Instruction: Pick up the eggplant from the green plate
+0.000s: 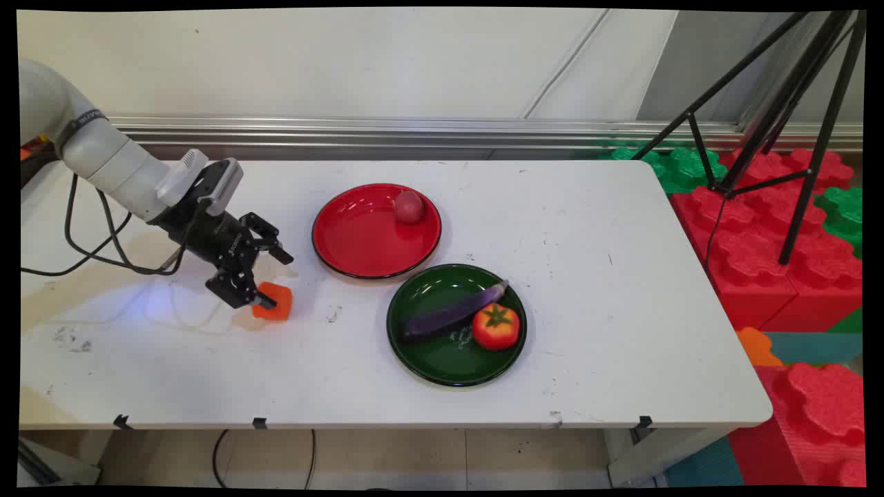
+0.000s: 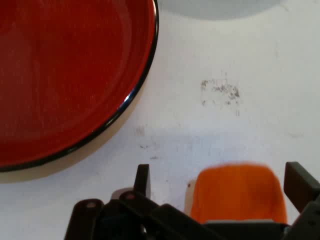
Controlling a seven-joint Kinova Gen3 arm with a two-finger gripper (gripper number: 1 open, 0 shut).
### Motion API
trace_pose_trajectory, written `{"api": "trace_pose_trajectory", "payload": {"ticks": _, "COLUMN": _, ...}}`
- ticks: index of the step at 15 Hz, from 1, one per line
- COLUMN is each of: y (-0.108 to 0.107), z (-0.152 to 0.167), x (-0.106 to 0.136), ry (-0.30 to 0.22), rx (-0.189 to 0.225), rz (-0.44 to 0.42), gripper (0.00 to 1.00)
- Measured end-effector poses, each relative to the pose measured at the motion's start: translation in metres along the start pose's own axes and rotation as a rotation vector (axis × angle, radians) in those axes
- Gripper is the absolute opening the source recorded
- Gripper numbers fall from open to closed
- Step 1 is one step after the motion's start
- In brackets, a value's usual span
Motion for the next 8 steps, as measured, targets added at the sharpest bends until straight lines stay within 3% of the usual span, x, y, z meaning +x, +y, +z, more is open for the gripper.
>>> {"api": "trace_pose_trajectory", "payload": {"ticks": 8, "y": 0.004, "z": -0.020, "x": 0.002, "ry": 0.039, "rx": 0.016, "rz": -0.008, "gripper": 1.00}}
